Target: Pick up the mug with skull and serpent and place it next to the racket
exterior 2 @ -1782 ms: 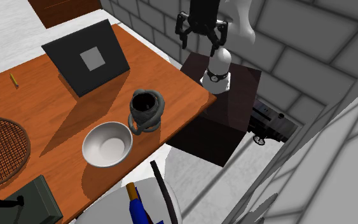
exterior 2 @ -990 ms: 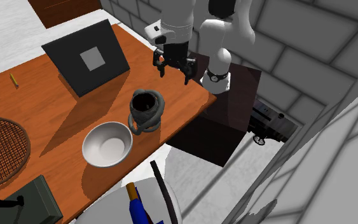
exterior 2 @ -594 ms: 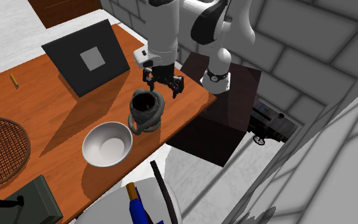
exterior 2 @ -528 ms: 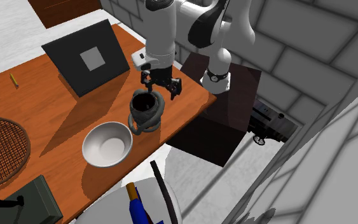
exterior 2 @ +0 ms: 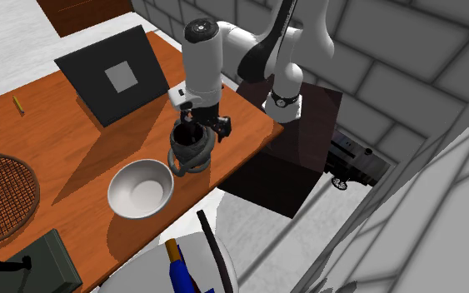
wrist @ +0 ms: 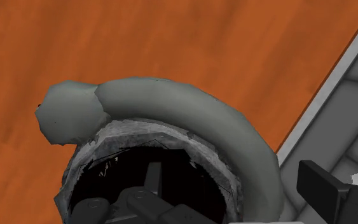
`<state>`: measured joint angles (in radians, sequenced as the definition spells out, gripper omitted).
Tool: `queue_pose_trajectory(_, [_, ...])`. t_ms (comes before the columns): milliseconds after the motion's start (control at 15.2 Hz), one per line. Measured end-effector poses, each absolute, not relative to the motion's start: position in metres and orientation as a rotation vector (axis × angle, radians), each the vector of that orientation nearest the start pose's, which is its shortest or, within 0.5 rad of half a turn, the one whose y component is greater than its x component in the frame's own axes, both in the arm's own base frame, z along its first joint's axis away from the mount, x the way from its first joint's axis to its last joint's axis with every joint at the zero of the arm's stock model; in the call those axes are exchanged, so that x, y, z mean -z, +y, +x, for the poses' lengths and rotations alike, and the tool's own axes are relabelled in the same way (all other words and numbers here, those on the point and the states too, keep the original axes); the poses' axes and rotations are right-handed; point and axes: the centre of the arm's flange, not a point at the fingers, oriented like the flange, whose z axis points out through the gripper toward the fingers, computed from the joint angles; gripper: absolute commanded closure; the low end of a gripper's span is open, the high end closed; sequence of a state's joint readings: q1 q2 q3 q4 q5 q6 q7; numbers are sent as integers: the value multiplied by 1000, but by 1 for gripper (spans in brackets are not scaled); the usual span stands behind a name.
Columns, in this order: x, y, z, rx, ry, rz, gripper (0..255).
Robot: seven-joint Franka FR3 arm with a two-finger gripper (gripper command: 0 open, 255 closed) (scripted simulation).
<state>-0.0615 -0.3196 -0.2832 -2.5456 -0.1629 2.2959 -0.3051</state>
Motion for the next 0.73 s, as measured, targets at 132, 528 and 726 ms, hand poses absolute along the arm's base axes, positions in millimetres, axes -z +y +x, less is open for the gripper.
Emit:
queue_pose_trajectory(132, [-373,-148,404,75,-121,-3193,0])
queue_pose_trajectory(528, [-371,-148,404,77,-121,-3193,0])
queue_pose_trajectory(726, [-370,-148,404,76,-121,-3193,255])
